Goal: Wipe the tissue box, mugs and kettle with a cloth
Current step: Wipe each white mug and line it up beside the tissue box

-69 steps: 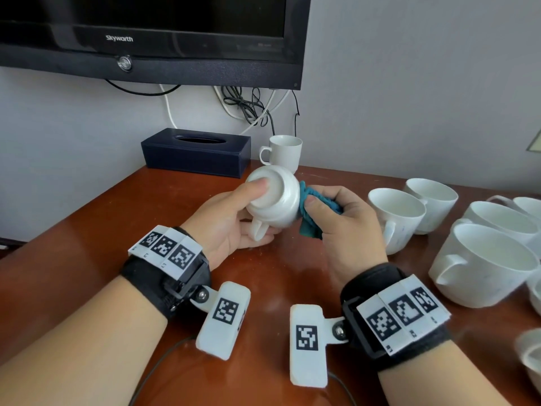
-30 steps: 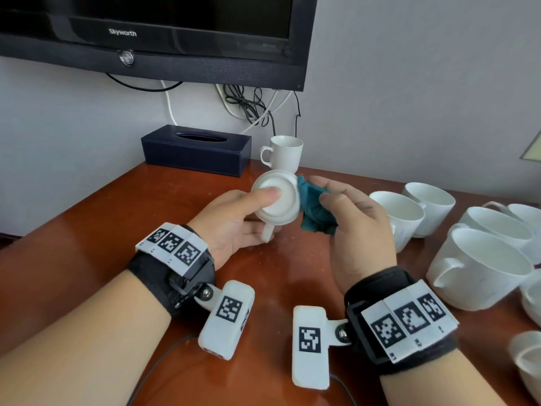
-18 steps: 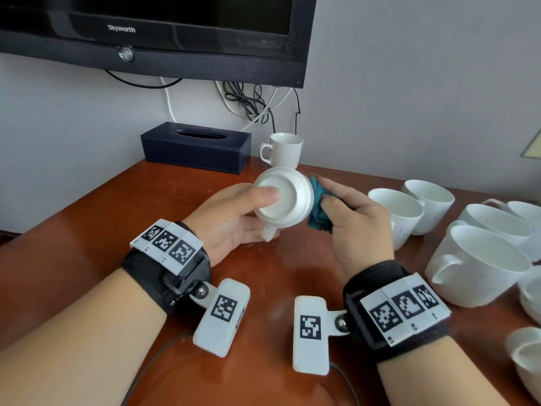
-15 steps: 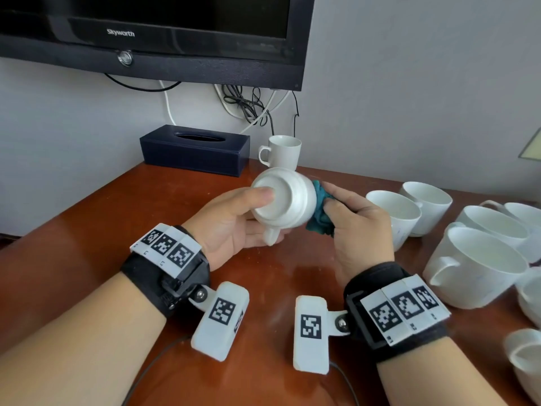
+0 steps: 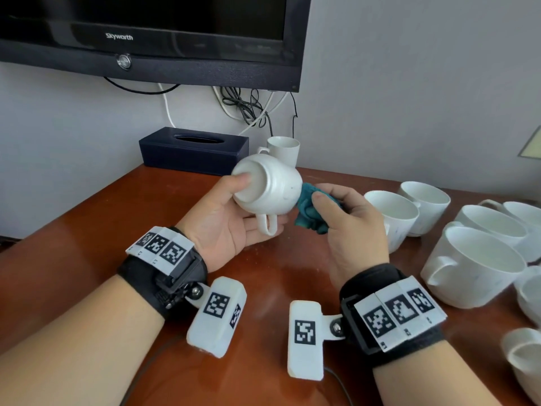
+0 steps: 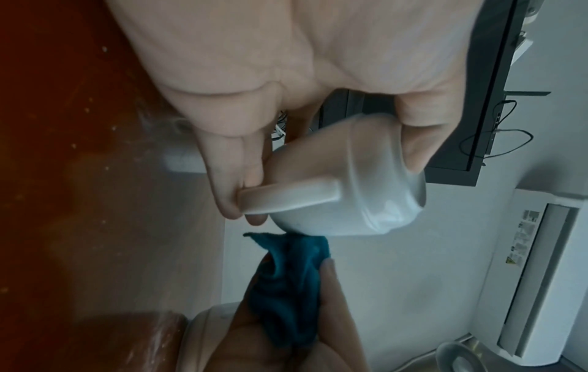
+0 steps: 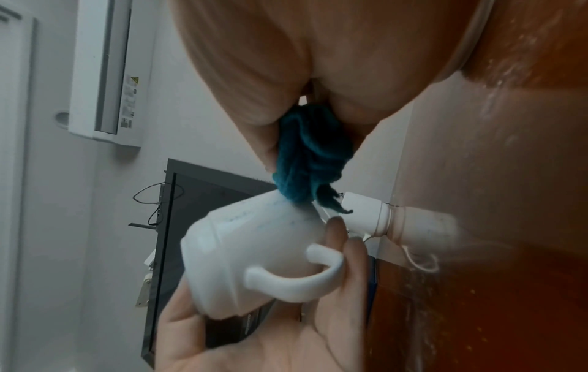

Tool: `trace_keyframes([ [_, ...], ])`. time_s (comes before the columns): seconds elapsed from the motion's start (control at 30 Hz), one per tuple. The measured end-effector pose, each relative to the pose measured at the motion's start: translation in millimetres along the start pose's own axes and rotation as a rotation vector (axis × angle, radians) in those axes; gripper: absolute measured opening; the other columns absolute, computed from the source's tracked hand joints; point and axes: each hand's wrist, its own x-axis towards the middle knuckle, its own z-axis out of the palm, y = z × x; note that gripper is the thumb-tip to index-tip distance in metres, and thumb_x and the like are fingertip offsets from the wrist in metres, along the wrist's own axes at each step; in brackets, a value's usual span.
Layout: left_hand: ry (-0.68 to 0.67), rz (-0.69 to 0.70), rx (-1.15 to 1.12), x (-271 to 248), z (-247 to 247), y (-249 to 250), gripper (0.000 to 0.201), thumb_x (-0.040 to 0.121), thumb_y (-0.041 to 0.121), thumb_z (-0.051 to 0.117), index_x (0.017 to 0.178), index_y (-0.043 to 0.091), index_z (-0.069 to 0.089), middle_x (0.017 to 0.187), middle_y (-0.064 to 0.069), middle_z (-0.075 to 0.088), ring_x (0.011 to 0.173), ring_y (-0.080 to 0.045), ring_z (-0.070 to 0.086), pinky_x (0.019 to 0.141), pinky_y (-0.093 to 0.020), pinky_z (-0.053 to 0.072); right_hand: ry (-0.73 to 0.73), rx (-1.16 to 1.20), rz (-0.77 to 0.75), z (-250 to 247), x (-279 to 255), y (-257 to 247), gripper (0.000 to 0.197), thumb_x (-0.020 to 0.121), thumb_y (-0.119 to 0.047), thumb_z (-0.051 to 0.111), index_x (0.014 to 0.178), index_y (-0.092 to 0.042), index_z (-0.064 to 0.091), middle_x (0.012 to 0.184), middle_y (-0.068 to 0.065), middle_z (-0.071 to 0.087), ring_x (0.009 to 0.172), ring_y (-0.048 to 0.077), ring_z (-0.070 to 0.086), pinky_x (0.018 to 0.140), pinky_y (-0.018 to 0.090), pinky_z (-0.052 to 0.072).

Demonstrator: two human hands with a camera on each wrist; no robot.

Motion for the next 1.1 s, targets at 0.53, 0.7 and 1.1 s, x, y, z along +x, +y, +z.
trace_keyframes([
  [0.53,0.090,-0.002,0.183,3,2,-3,0.061,0.083,0.043,0.073,0.133,0.009,0.065,0.120,-0.020,0.074,0.114,-0.036,0.072,0.097,-0.050,0.058,-0.218,-0.080,-0.187,10,-7,3,0.021,0.083,-0.016,0.075,0.100,-0.025,0.083,0.112,-0.009,0.071,0.111,0.027,0.069,0.092,0.041,0.057],
  [0.7,0.040,-0.031,0.149,0,2,-2,0.064,0.083,0.042,0.073,0.139,0.013,0.060,0.126,-0.022,0.072,0.118,-0.038,0.070,0.098,-0.052,0.058,-0.159,-0.056,-0.119,6,-6,5,0.020,0.088,-0.003,0.077,0.099,-0.019,0.084,0.112,-0.005,0.071,0.109,0.033,0.069,0.080,0.031,0.060],
  [1.1,-0.122,-0.056,0.004,0,-1,-3,0.106,0.058,0.050,0.095,0.148,0.012,0.052,0.135,-0.027,0.065,0.116,-0.043,0.068,0.100,-0.056,0.056,0.015,0.054,0.060,0,1,9,0.018,0.094,-0.002,0.071,0.106,-0.011,0.080,0.108,0.014,0.078,0.102,0.031,0.074,0.074,0.028,0.058],
])
